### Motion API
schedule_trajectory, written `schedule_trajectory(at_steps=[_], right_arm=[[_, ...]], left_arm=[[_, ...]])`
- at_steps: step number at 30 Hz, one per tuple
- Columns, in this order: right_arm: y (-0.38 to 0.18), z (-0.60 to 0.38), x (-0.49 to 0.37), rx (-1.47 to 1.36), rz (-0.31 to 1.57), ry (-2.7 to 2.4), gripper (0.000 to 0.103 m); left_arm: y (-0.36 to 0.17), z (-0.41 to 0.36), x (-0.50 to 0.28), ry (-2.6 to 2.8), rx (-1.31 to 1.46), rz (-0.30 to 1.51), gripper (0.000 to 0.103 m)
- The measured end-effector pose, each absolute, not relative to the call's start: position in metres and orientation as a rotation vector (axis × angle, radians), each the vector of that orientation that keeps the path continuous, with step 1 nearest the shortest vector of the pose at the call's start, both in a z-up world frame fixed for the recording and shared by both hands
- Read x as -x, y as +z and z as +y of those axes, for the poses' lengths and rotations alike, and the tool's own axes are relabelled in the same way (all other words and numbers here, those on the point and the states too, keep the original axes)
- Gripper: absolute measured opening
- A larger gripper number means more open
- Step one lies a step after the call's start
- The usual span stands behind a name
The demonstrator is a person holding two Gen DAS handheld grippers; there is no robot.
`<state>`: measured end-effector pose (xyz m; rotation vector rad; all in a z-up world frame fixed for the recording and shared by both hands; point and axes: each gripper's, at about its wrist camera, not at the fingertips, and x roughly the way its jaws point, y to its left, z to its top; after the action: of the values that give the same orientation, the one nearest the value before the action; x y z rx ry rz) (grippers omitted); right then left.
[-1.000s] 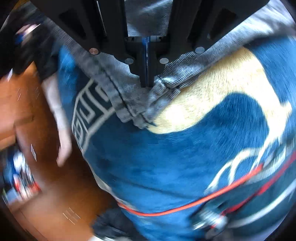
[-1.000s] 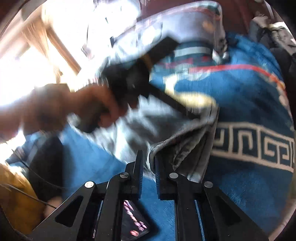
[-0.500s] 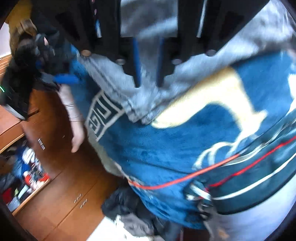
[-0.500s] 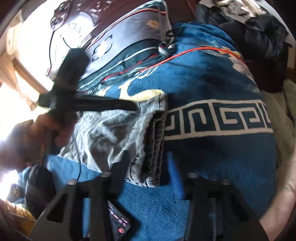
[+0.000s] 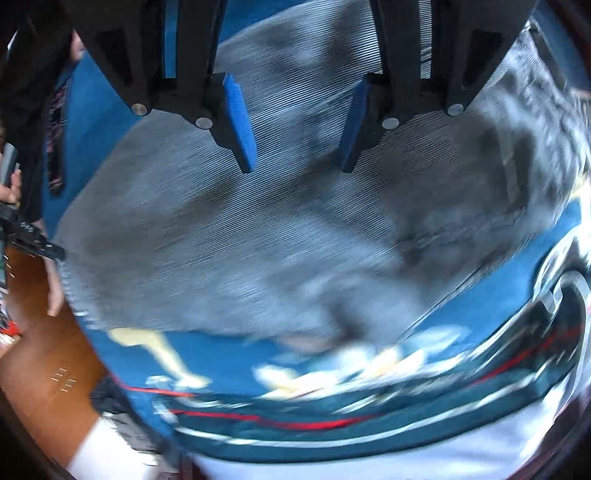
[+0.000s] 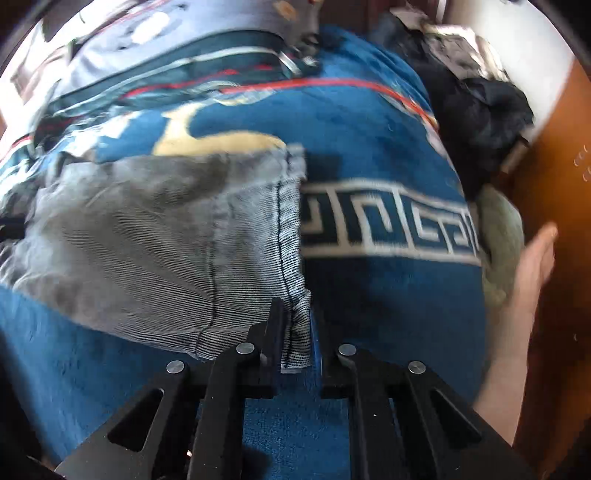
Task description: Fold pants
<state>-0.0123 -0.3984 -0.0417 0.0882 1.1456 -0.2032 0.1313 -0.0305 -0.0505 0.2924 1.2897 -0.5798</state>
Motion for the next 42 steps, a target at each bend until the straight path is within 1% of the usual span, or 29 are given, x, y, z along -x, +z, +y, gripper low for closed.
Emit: schedule_trajectory(at_steps=[1,2,3,5,6,7,9,11,13,16,19,20,21,23,24,25,26,29,30,33,34,35,36,38,41,42], right_arm=[[-0.046,-0.399,0.012,-0.101,1.156,-0.219,0.012],[-0.048,-0.396,0.011,-0.08,1.162,-0.228,0.012],[-0.048,-0.392,0.008,-0.039,1.165,-0.234,0.012],[-0.046,-0.39,0.007,-0.02,1.159,-0.246,0.016],[-0.043,-0.391,0.01,-0.028,1.145,-0.256,0.021],[-0.039,-0.393,0.013,-0.042,1.135,-0.267,0.03],[-0.023,-0.402,0.017,-0.116,1.074,-0.265,0.031],[-0.01,-0.404,0.02,-0.163,1.014,-0.258,0.035],[-0.003,-0.408,0.01,-0.216,0.982,-0.226,0.052],[-0.009,-0.408,-0.015,-0.244,0.99,-0.226,0.053],[-0.022,-0.405,-0.035,-0.22,1.0,-0.243,0.052],[-0.028,-0.402,-0.037,-0.206,1.008,-0.249,0.051],[-0.038,-0.4,-0.041,-0.17,1.034,-0.265,0.048],[-0.052,-0.399,-0.046,-0.106,1.057,-0.271,0.047],[-0.056,-0.399,-0.048,-0.063,1.048,-0.274,0.048],[-0.057,-0.4,-0.05,-0.041,1.04,-0.277,0.053],[-0.058,-0.403,-0.052,-0.036,1.038,-0.282,0.054],[-0.053,-0.411,-0.053,-0.088,1.04,-0.289,0.056],[-0.05,-0.412,-0.05,-0.101,1.036,-0.294,0.056],[-0.027,-0.407,-0.028,-0.156,0.989,-0.297,0.059],[-0.017,-0.403,-0.017,-0.166,0.965,-0.291,0.06],[-0.011,-0.398,-0.009,-0.168,0.95,-0.281,0.06],[-0.005,-0.392,0.0,-0.172,0.929,-0.26,0.06],[0.0,-0.378,0.013,-0.206,0.902,-0.184,0.06],[-0.014,-0.358,0.012,-0.193,0.96,-0.112,0.057],[-0.028,-0.354,0.007,-0.159,1.028,-0.126,0.048]], left_arm=[[-0.057,-0.021,-0.133,-0.56,-0.284,1.3,0.048],[-0.061,-0.015,-0.135,-0.567,-0.264,1.297,0.046],[-0.062,-0.011,-0.135,-0.583,-0.243,1.283,0.046],[-0.063,-0.01,-0.134,-0.579,-0.242,1.272,0.047],[-0.061,-0.011,-0.134,-0.577,-0.236,1.271,0.047],[-0.058,-0.01,-0.135,-0.594,-0.212,1.268,0.047],[-0.049,-0.006,-0.138,-0.647,-0.128,1.244,0.047],[-0.04,-0.006,-0.149,-0.665,-0.062,1.208,0.048],[-0.038,-0.011,-0.17,-0.655,-0.008,1.201,0.048],[-0.045,-0.032,-0.207,-0.607,0.028,1.204,0.048],[-0.076,-0.042,-0.24,-0.47,-0.016,1.296,0.046],[-0.084,-0.044,-0.248,-0.434,-0.032,1.308,0.036],[-0.086,-0.044,-0.254,-0.409,-0.035,1.281,0.031],[-0.09,-0.042,-0.268,-0.378,0.02,1.294,0.029],[-0.091,-0.041,-0.272,-0.371,0.036,1.302,0.028],[-0.091,-0.043,-0.273,-0.374,0.018,1.302,0.028],[-0.09,-0.046,-0.272,-0.382,-0.015,1.297,0.028],[-0.083,-0.05,-0.266,-0.389,-0.05,1.274,0.028],[-0.077,-0.047,-0.259,-0.391,-0.038,1.264,0.029],[-0.056,-0.035,-0.222,-0.479,-0.041,1.214,0.031],[-0.05,-0.031,-0.207,-0.518,-0.051,1.202,0.033],[-0.045,-0.028,-0.19,-0.564,-0.066,1.198,0.039],[-0.041,-0.024,-0.174,-0.603,-0.088,1.202,0.042],[-0.04,-0.021,-0.147,-0.647,-0.179,1.216,0.042],[-0.061,-0.01,-0.13,-0.595,-0.333,1.302,0.042],[-0.067,-0.004,-0.127,-0.588,-0.362,1.309,0.039]])
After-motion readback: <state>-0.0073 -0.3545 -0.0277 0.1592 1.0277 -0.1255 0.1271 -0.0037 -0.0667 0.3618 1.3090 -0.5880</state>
